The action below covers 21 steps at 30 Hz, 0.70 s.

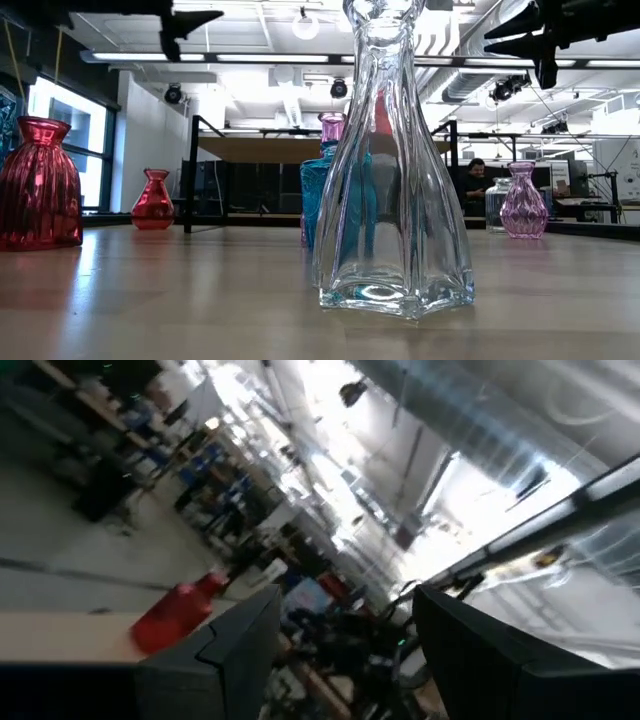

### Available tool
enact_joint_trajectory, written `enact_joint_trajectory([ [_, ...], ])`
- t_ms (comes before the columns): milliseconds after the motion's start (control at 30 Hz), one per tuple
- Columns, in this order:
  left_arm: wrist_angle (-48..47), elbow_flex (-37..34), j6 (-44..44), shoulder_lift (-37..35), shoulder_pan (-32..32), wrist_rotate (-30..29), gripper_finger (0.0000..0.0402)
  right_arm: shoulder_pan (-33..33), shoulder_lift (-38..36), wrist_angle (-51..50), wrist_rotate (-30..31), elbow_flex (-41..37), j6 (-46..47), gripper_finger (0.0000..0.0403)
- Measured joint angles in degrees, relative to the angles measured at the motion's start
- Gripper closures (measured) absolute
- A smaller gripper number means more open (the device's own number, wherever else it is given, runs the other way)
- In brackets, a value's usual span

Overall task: Sort vases onto shelf
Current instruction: Put the middle left purple flower vase on the shelf

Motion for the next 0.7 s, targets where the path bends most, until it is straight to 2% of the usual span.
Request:
enact_joint_trajectory([
  [133,5.91,0.07,2.87,5.48,0.8,6.09,0.0181,0.0,0.0,-0.04,-0.28,0.0,0.0,0.0334],
  [233,5.42,1.67,6.67,8.91,0.8,8.92,0.0181,0.0,0.0,-0.04,-0.31,0.0,-0.01,0.0334],
  [500,2.61,8.9,29.16,19.53,-0.37,21.12,0.0181,0.01,0.01,-1.43,-0.5,0.0,-2.53,0.0334],
  [700,-0.05,11.44,33.24,27.05,-1.81,22.71,0.0181,0.02,0.02,-1.95,-0.61,0.0,-2.58,0.0334],
])
